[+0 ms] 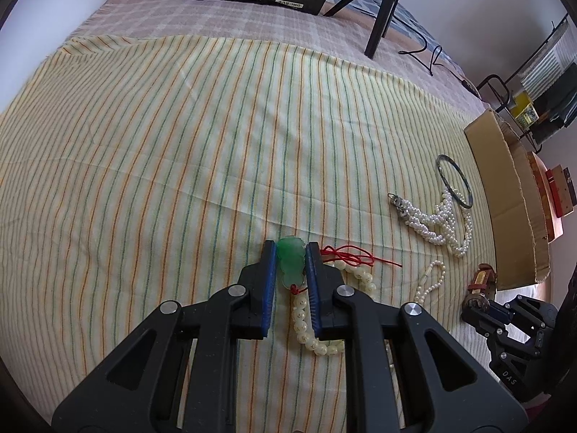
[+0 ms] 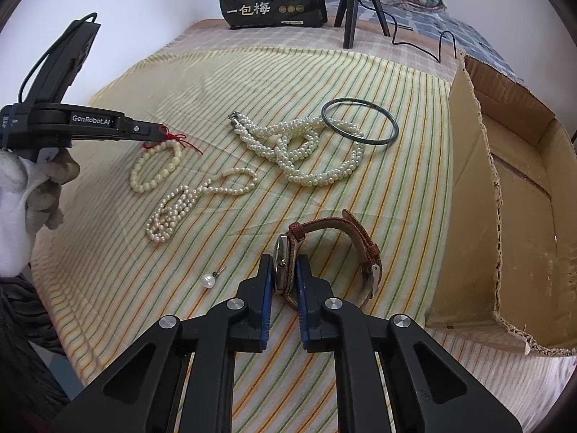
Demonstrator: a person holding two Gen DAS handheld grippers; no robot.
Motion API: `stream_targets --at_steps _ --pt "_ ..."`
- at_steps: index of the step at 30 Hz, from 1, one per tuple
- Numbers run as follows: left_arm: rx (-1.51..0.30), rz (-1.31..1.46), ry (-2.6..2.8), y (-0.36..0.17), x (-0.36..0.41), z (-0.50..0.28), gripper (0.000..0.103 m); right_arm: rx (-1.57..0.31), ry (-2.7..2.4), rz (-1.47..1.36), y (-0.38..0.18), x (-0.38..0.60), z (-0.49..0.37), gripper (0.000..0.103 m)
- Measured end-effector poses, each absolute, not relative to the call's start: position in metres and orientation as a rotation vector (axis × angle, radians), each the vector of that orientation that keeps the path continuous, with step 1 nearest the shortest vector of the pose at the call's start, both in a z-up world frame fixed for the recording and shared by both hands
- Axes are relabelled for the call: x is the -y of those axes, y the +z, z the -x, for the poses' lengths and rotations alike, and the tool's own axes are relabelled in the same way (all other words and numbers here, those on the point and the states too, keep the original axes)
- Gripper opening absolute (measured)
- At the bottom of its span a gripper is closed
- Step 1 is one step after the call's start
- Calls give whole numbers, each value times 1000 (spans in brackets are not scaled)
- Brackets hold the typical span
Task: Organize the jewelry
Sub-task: 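Lift the pendant with the left tool while the right tool carries the watch over the box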
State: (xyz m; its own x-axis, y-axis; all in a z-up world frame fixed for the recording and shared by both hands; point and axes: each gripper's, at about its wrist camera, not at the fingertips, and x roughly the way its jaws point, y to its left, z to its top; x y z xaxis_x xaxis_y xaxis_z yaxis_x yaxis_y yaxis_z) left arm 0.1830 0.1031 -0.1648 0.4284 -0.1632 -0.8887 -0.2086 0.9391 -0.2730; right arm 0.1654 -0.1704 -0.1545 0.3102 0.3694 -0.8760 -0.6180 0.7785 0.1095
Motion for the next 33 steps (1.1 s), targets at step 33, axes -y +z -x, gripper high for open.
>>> stream_targets --at_steps 33 --pt "-868 511 -74 -54 -106 -171 14 -854 715 119 -74 183 -163 9"
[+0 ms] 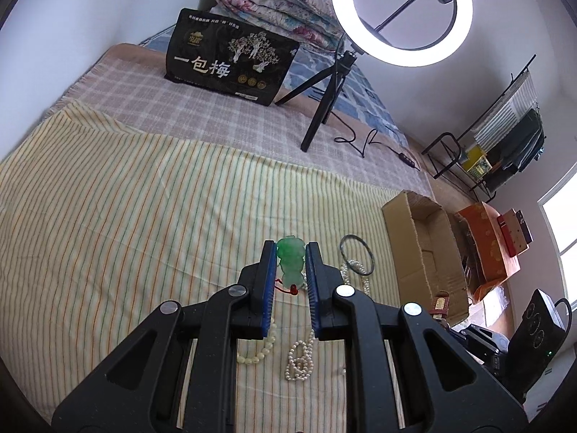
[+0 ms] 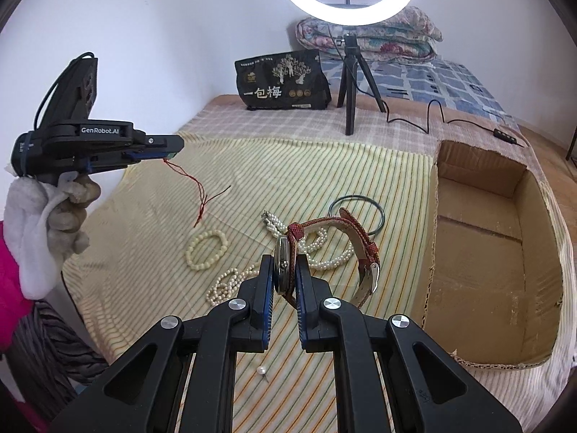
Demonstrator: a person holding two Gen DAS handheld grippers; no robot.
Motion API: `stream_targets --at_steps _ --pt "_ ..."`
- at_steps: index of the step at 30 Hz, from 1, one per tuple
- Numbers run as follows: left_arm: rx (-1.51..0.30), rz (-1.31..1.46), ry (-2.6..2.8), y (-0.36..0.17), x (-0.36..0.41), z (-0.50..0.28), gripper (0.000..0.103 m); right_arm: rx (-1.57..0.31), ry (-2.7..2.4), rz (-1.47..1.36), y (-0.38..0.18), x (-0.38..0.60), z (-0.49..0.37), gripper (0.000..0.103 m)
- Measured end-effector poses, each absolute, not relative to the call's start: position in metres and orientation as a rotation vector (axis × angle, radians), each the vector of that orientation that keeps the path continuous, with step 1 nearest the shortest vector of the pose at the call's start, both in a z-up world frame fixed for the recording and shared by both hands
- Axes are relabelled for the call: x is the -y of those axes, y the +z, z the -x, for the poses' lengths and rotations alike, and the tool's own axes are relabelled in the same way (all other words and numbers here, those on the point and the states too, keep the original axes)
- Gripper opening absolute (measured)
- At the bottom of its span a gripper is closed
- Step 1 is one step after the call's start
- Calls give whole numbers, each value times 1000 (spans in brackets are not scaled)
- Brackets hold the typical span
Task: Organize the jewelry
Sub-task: 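Lift the pendant with the left tool while the right tool carries the watch over the box, then open the left tool to drop the pendant in the box while the right tool releases the watch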
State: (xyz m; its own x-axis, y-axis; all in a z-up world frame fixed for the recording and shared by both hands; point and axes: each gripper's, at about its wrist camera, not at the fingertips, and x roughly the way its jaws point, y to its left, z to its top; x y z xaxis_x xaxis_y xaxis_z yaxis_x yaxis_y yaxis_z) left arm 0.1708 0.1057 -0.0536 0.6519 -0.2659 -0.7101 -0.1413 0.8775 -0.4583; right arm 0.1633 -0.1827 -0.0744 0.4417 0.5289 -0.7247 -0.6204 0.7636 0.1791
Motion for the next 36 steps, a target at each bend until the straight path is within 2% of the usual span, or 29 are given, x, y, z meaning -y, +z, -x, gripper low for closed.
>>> stream_targets --at_steps 16,36 --pt "-780 491 -231 2 -34 -183 14 -763 602 59 -44 239 -165 10" --pt "-772 442 -406 24 94 -237 14 -828 440 22 -66 309 -187 10"
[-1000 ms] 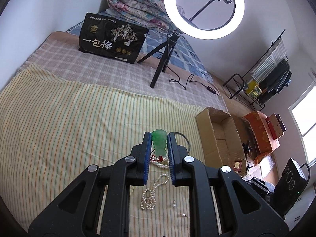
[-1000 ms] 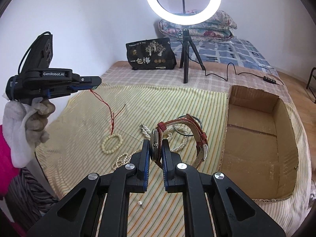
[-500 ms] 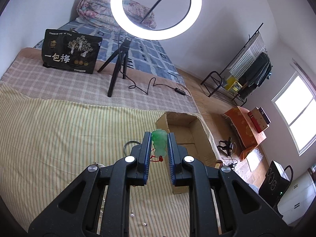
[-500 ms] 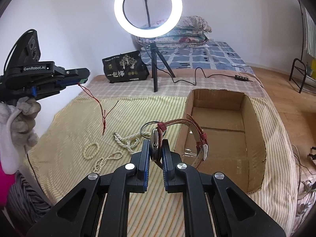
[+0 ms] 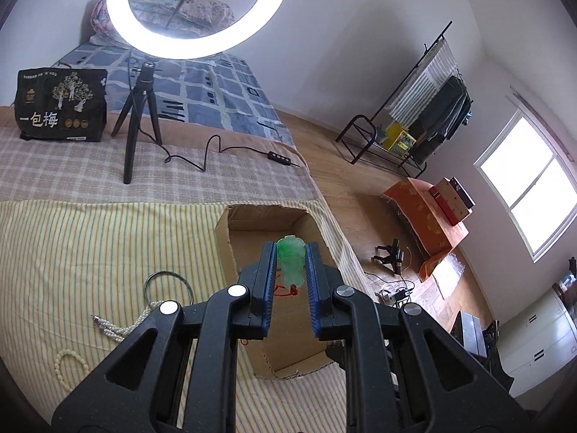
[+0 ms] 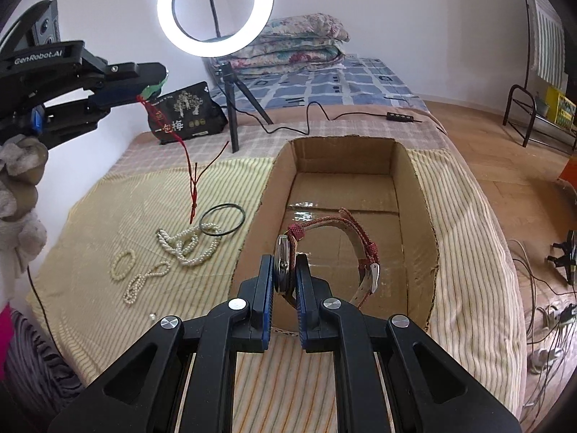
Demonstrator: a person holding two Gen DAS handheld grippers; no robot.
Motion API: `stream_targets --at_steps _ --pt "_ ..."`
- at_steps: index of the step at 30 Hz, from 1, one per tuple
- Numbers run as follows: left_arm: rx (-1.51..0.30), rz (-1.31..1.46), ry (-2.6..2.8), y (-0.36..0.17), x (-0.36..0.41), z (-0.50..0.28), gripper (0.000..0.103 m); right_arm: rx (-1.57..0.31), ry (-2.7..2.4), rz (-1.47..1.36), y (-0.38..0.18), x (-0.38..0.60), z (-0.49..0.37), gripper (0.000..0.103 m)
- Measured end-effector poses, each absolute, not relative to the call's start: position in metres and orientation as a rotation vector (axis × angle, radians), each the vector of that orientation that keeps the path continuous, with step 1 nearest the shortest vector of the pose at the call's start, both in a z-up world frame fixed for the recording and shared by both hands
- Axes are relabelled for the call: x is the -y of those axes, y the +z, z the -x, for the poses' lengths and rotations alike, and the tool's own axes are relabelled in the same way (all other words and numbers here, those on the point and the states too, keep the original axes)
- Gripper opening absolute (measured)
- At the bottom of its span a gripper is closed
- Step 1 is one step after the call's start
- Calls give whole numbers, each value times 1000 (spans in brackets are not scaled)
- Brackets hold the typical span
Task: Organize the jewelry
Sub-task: 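Open the left tool to drop the pendant in the box while the right tool releases the watch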
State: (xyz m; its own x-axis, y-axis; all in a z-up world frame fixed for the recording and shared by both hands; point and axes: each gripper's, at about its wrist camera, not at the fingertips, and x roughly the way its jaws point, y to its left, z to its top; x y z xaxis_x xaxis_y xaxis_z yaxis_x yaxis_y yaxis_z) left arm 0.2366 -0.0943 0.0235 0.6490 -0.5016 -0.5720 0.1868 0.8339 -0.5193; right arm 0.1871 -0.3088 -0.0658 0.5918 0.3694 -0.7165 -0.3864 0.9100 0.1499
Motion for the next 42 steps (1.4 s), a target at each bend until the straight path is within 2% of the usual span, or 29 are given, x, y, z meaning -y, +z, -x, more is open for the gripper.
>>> stream_targets --at_steps 10,21,28,29,31,32,33,36,42 --pt "-816 404 -440 4 146 -271 14 -868 406 15 -78 322 -199 10" --pt "-905 389 -403 -38 157 -297 14 -913 392 17 -92 325 -213 10" --pt "-905 382 -376 -44 158 -301 15 -911 386 35 -93 324 -214 10" --pt "-908 385 -368 -44 157 -302 15 -913 390 38 -92 324 -214 13" --pt "-914 389 -353 -45 154 -302 26 -905 394 44 -90 323 -213 30" --pt "-912 390 -343 -44 153 -302 45 -893 389 49 -88 324 -212 46" --pt "-905 397 -333 -44 150 -301 52 -875 383 53 -86 324 -210 55" --pt "-893 397 -331 -40 146 -299 52 -849 374 60 -80 323 -207 63" --pt "-883 387 -329 -33 139 -295 52 -846 356 83 -77 318 -206 64"
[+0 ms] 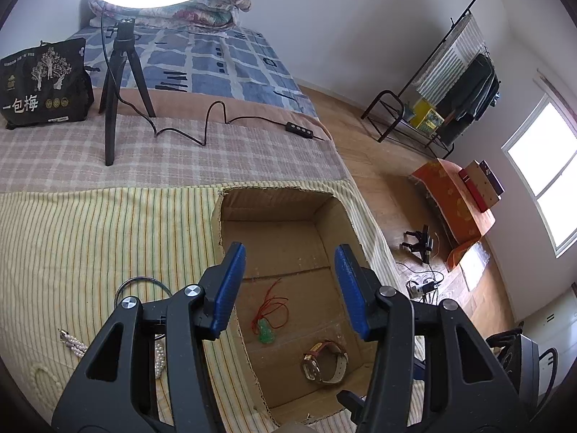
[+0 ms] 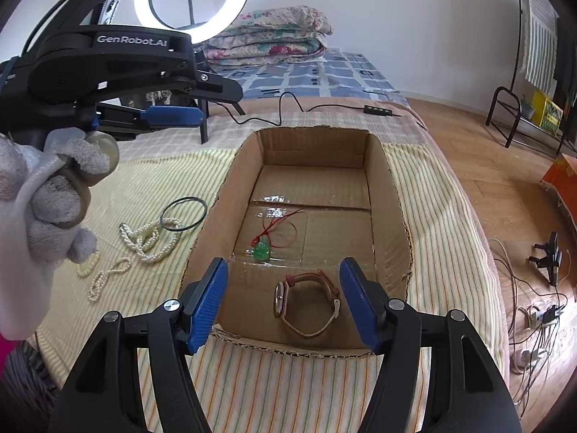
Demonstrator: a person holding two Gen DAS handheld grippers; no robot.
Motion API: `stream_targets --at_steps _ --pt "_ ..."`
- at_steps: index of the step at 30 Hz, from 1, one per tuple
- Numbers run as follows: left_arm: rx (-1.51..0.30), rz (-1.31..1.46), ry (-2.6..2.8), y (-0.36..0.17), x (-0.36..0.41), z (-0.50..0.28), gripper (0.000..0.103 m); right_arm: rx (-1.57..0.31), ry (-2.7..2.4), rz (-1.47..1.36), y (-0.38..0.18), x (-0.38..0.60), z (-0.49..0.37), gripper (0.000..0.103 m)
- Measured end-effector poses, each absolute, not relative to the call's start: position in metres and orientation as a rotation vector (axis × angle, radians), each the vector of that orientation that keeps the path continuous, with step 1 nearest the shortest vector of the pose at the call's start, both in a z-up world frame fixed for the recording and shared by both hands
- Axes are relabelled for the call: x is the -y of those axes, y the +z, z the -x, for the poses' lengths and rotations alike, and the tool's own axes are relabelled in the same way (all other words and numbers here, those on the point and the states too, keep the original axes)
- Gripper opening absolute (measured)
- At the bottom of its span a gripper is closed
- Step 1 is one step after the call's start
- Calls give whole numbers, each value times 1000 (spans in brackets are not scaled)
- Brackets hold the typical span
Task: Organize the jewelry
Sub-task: 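Open the left tool to drop the pendant in the box while the right tool releases the watch, then move the left tool to the pale bead bracelet while the right tool approaches the twisted pearl necklace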
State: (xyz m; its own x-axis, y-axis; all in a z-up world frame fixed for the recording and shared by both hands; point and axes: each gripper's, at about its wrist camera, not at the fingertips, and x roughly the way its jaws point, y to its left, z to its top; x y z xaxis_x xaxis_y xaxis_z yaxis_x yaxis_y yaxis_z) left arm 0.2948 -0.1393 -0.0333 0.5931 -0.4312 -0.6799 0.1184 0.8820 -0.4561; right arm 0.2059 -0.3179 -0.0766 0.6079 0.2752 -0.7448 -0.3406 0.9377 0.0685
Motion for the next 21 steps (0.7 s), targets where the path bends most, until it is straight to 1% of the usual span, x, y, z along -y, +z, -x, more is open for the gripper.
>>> stream_targets --at_steps 8,21 --pt "-849 358 -300 -17 110 -278 52 -818 360 77 -66 311 -202 64" --pt "-765 304 -173 9 17 -232 52 -752 430 92 -46 276 -186 64"
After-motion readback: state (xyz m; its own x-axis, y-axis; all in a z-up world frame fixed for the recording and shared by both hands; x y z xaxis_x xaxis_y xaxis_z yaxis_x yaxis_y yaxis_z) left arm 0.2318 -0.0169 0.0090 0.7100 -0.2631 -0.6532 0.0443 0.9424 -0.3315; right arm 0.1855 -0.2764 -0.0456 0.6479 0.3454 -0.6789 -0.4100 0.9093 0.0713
